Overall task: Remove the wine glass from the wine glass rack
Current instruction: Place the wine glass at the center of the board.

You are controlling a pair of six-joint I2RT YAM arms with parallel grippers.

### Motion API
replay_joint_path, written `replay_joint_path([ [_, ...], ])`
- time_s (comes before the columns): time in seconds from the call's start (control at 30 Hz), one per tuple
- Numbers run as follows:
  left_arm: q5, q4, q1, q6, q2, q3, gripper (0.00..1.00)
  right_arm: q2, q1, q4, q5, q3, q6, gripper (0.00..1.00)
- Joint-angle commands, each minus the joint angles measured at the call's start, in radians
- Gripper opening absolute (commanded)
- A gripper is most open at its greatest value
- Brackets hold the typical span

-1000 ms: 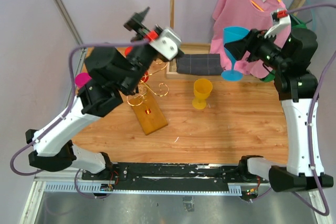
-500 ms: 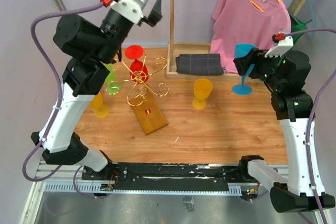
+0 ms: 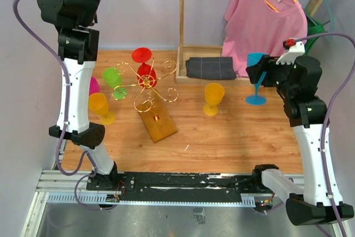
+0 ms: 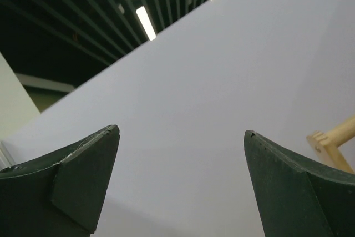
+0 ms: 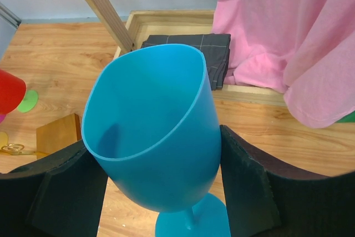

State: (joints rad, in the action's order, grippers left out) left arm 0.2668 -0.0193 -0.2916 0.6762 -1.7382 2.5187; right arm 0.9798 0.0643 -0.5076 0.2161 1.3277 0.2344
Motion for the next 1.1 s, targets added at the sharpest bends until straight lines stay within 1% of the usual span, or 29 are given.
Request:
replay_joint_path([
  [0.0,-0.032,0.033,0.112,-0.249,0.012,-0.063,0.99,-0.018,0.026,0.009,-0.041,-0.046,-0.003,0.40],
  [0.07,-0.058,0.053,0.150,-0.317,0.038,-0.114,0.99,-0.023,0.035,0.029,-0.060,-0.081,0.001,0.41],
  [0.2,-0.097,0.155,0.198,-0.429,0.065,-0.121,0.99,-0.050,0.059,0.087,-0.144,-0.179,0.002,0.40],
  [0.37,-0.103,0.209,0.204,-0.434,0.164,-0.214,0.99,-0.111,0.124,0.226,-0.316,-0.322,-0.036,0.38],
  [0.43,-0.116,0.279,0.204,-0.444,0.172,-0.193,0.99,-0.123,0.168,0.300,-0.394,-0.380,-0.076,0.38],
  [0.53,-0.114,0.385,0.204,-0.477,0.145,-0.108,0.99,-0.122,0.227,0.415,-0.479,-0.466,-0.113,0.38],
  [0.63,-0.108,0.476,0.204,-0.510,0.096,0.003,0.99,-0.119,0.252,0.529,-0.560,-0.560,-0.118,0.38],
  [0.7,-0.108,0.518,0.204,-0.524,0.078,0.025,0.99,-0.123,0.256,0.618,-0.602,-0.632,-0.108,0.39],
  [0.8,-0.110,0.529,0.204,-0.548,0.102,-0.063,0.99,-0.122,0.256,0.748,-0.643,-0.716,-0.095,0.38],
  [0.9,-0.098,0.483,0.204,-0.583,0.154,-0.175,0.99,-0.094,0.256,0.849,-0.655,-0.768,-0.099,0.39],
  [1.03,-0.093,0.520,0.204,-0.615,0.150,-0.161,0.99,-0.027,0.256,0.969,-0.655,-0.796,-0.102,0.39],
  [1.07,-0.090,0.531,0.204,-0.616,0.151,-0.160,0.99,-0.009,0.256,1.000,-0.681,-0.799,-0.102,0.39],
])
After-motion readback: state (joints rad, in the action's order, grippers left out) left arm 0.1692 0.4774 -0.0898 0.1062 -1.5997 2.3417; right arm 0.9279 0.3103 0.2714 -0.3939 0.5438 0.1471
